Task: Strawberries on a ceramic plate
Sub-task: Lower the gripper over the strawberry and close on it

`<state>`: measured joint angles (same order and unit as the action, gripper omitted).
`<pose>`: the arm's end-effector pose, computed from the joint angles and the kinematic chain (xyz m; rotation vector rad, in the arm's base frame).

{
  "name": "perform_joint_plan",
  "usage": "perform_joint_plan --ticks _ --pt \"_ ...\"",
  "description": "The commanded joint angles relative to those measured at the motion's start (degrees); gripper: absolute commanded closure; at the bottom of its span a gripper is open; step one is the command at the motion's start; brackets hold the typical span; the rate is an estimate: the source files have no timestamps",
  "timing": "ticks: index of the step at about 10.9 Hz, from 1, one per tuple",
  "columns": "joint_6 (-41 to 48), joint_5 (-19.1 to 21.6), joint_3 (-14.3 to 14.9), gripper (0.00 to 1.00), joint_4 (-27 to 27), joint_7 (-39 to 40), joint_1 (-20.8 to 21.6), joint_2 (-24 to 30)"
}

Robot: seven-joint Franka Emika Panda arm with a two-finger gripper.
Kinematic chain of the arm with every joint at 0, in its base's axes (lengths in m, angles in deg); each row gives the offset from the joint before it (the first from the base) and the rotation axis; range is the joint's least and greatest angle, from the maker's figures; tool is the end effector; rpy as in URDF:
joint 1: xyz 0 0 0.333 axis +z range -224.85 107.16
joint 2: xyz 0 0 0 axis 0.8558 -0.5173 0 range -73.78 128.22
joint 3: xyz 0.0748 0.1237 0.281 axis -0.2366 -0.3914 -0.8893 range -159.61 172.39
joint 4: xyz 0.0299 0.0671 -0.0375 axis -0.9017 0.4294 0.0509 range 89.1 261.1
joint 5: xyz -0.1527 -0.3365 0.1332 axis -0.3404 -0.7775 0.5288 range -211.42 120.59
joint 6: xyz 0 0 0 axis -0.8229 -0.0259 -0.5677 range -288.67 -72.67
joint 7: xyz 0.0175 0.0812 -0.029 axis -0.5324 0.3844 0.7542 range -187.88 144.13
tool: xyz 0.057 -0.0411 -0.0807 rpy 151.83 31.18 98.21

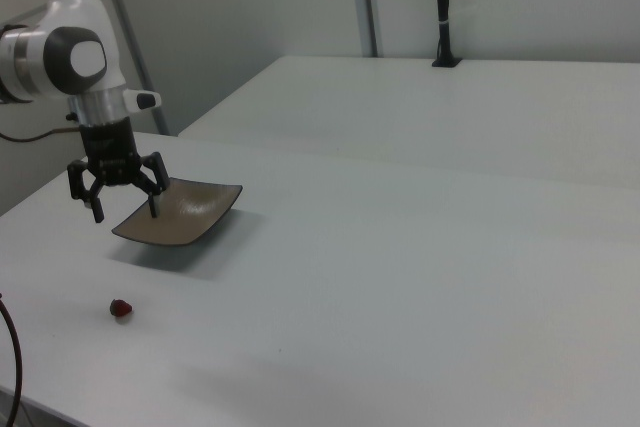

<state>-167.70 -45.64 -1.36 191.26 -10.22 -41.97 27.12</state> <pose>0.4895 0.2237 0.4973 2.9423 0.9650 -0.3287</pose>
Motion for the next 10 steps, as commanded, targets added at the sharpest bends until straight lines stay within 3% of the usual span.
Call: perform_joint_plan --ticks 1,8,10 --pt "-0.2 0.3 -1.7 0.00 5.0 0.8 0.4 1.4" --pt "-17.1 0.3 -6.7 0.00 18.5 -11.8 0.4 1.8" --pt "-23.5 0.3 -6.9 0.00 22.5 -14.4 1.0 1.4"
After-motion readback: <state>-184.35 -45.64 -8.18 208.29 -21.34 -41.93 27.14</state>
